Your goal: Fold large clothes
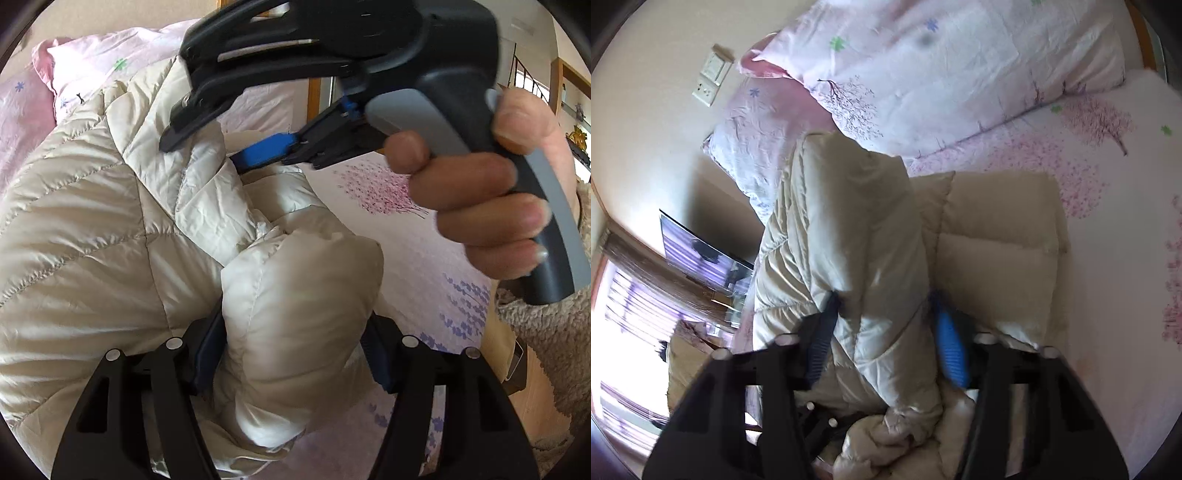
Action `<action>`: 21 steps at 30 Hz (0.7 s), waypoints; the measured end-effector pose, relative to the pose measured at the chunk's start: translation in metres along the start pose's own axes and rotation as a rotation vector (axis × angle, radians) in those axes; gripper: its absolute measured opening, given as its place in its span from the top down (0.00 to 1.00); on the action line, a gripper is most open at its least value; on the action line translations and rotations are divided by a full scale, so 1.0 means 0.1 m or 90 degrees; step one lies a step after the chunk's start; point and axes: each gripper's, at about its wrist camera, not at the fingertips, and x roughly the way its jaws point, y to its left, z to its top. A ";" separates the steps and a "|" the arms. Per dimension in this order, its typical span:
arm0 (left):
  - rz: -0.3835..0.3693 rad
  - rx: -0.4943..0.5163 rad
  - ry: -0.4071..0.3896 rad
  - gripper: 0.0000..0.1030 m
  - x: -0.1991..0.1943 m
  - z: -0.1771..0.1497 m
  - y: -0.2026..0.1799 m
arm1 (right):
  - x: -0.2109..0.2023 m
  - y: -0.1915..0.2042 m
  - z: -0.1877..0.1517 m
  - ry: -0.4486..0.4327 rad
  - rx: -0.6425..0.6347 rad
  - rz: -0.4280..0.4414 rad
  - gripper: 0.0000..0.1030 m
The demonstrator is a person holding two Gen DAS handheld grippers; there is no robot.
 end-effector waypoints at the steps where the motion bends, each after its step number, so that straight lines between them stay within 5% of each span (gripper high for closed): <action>1: 0.001 0.002 -0.002 0.37 0.04 0.02 -0.07 | 0.02 -0.03 0.00 0.004 0.003 0.006 0.85; 3: -0.002 -0.005 -0.001 0.36 -0.01 0.02 -0.05 | 0.01 -0.07 -0.04 0.000 0.000 -0.007 0.90; 9: -0.132 -0.099 -0.007 0.36 -0.71 0.12 0.38 | -0.03 -0.12 -0.05 -0.008 0.001 -0.008 0.91; 14: 0.013 -0.127 -0.083 0.27 -1.18 0.26 1.01 | -0.03 -0.15 -0.05 -0.010 0.009 -0.007 0.91; 17: 0.100 -0.151 -0.061 0.27 -1.11 0.29 1.35 | -0.06 -0.11 -0.06 -0.018 -0.001 -0.013 0.92; 21: 0.131 -0.154 -0.024 0.28 -0.95 0.18 1.47 | -0.17 -0.07 -0.08 -0.035 -0.011 -0.020 0.92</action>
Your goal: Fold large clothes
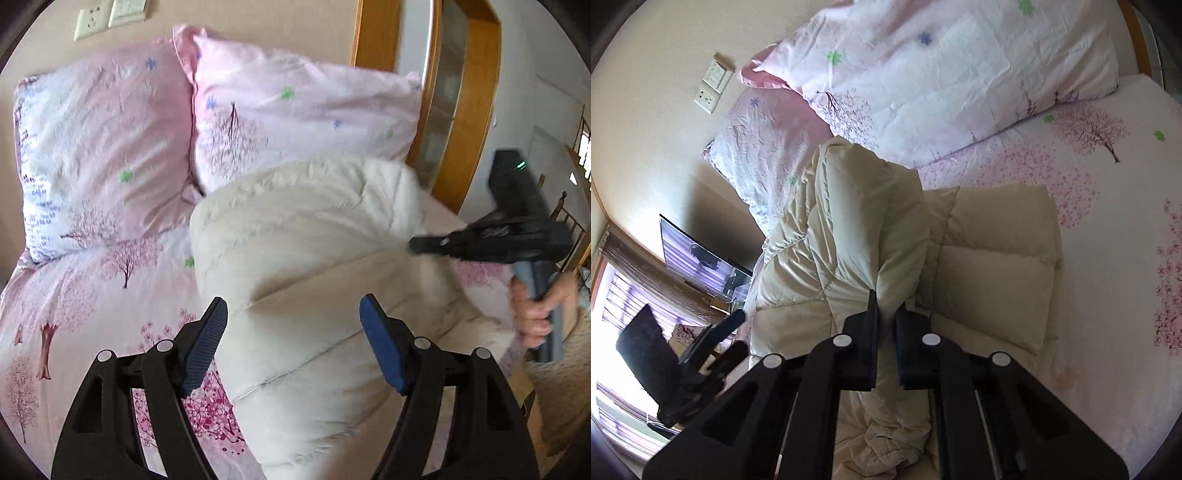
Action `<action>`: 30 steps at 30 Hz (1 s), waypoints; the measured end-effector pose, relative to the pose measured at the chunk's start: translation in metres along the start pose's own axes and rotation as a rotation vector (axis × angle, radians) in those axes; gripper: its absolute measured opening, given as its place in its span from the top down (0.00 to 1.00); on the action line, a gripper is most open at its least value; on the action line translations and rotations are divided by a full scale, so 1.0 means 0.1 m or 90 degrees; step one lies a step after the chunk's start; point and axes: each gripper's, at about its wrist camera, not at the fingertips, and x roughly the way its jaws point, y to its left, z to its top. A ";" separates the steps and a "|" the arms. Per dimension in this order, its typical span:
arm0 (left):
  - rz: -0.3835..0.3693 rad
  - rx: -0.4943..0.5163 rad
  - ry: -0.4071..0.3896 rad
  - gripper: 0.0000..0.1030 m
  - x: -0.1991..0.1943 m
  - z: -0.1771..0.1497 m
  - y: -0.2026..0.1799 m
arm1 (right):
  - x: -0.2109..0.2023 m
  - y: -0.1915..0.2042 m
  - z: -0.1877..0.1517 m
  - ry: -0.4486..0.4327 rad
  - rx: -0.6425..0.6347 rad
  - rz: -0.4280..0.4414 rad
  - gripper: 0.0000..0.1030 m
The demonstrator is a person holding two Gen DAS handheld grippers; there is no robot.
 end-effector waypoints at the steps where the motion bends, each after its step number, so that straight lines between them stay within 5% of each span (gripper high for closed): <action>1: -0.002 0.003 0.007 0.28 0.07 -0.01 -0.06 | -0.02 -0.01 0.00 -0.002 0.000 -0.002 0.92; 20: -0.027 0.056 0.054 0.27 0.42 -0.08 -0.48 | 0.07 -0.71 -0.04 0.044 0.128 -0.076 0.92; 30: -0.029 0.061 0.079 0.26 0.53 -0.06 -0.56 | 0.07 -0.71 -0.16 0.063 0.138 -0.127 0.87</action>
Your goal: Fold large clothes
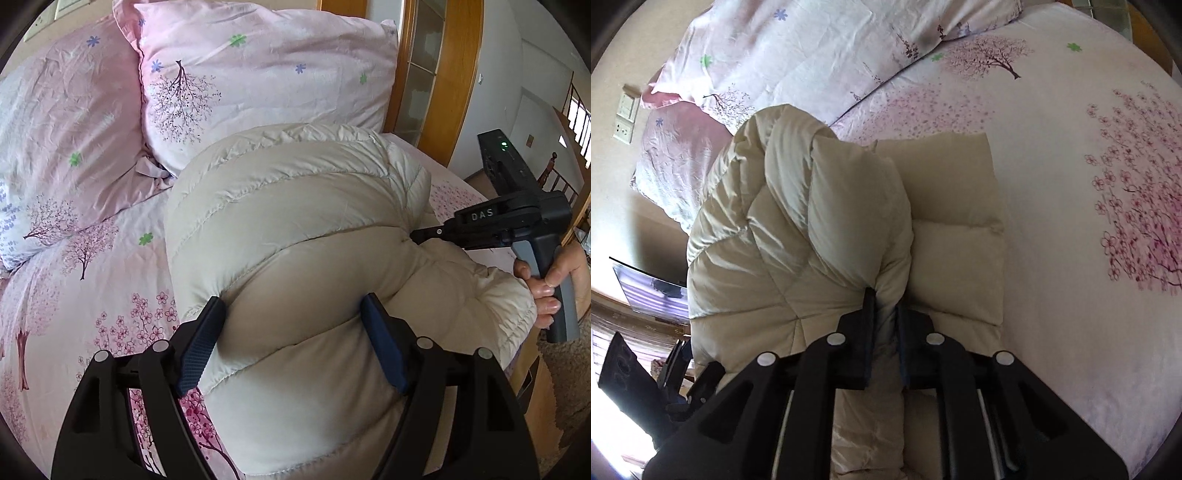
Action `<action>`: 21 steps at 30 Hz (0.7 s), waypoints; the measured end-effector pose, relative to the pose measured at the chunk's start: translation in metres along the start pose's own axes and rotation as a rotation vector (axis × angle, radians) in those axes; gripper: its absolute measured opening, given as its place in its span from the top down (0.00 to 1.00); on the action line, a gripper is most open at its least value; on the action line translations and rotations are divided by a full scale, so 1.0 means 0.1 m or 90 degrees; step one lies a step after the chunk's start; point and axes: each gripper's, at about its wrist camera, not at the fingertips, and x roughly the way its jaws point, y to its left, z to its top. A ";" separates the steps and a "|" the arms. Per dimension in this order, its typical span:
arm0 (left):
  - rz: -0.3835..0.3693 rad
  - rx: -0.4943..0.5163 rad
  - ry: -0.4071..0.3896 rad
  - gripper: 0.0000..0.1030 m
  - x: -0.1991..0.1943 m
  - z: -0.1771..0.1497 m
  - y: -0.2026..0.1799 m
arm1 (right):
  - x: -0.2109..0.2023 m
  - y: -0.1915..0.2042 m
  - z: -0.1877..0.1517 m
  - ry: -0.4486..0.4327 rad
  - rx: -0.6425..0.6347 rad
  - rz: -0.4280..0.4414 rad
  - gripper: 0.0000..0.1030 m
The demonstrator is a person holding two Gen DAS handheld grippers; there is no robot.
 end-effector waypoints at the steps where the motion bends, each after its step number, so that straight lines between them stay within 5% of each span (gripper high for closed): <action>1: 0.000 -0.001 0.001 0.25 0.00 -0.01 0.00 | -0.04 0.00 -0.02 -0.005 0.000 0.000 0.83; 8: -0.027 -0.042 -0.006 0.26 -0.13 -0.09 0.13 | -0.53 -0.05 -0.38 -0.038 -0.002 0.074 0.51; 14: -0.062 -0.040 -0.024 0.26 -0.37 -0.23 0.11 | -0.70 -0.08 -0.74 -0.046 -0.024 0.100 0.51; 18: -0.072 -0.013 -0.021 0.26 -0.44 -0.29 0.00 | -0.70 -0.04 -0.87 -0.042 -0.038 0.118 0.64; 20: -0.065 -0.002 -0.015 0.26 -0.41 -0.31 -0.04 | -0.68 0.00 -0.93 -0.040 -0.051 0.112 0.87; 21: -0.062 0.000 -0.010 0.26 -0.39 -0.31 -0.05 | -0.67 0.02 -0.96 -0.047 -0.058 0.100 0.88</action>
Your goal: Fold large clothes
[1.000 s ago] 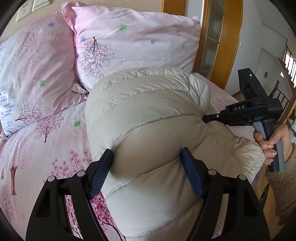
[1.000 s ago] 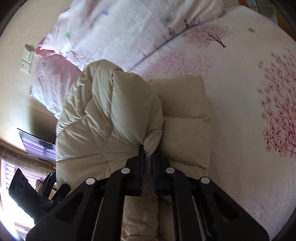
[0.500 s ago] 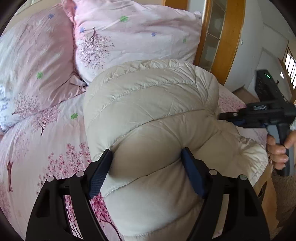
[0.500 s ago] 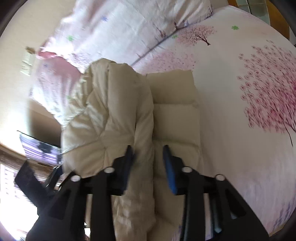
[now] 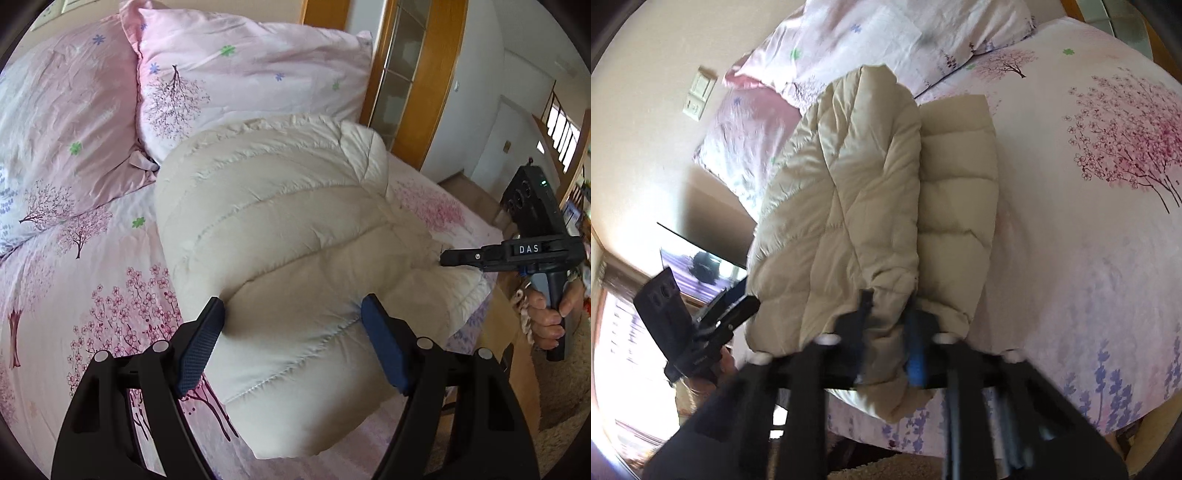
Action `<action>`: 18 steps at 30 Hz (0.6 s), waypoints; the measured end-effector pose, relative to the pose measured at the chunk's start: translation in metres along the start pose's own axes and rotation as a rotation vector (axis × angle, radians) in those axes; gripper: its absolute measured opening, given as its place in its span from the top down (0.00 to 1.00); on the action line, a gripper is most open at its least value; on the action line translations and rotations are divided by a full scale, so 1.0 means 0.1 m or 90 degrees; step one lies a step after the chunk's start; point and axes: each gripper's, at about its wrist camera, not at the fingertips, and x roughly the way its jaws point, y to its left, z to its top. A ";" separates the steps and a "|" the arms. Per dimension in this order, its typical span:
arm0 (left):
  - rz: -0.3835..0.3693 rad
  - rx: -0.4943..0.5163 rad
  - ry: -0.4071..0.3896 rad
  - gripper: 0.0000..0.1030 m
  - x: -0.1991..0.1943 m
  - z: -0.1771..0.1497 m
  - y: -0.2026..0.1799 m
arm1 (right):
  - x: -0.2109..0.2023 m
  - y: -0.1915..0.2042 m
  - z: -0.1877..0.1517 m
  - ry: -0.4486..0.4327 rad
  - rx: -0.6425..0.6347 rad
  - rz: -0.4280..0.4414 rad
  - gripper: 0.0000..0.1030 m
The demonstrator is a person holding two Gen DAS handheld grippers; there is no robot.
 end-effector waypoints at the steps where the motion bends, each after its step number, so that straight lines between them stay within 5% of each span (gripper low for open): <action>1: 0.001 -0.002 0.006 0.26 0.03 -0.01 0.00 | 0.00 0.00 -0.02 -0.005 -0.004 -0.010 0.90; 14: -0.012 0.004 0.039 0.24 0.28 -0.08 -0.01 | 0.26 -0.26 -0.27 0.024 0.028 -0.055 0.90; 18: -0.034 -0.009 0.030 0.24 0.14 -0.03 0.05 | 0.05 -0.16 -0.10 0.009 0.011 -0.051 0.73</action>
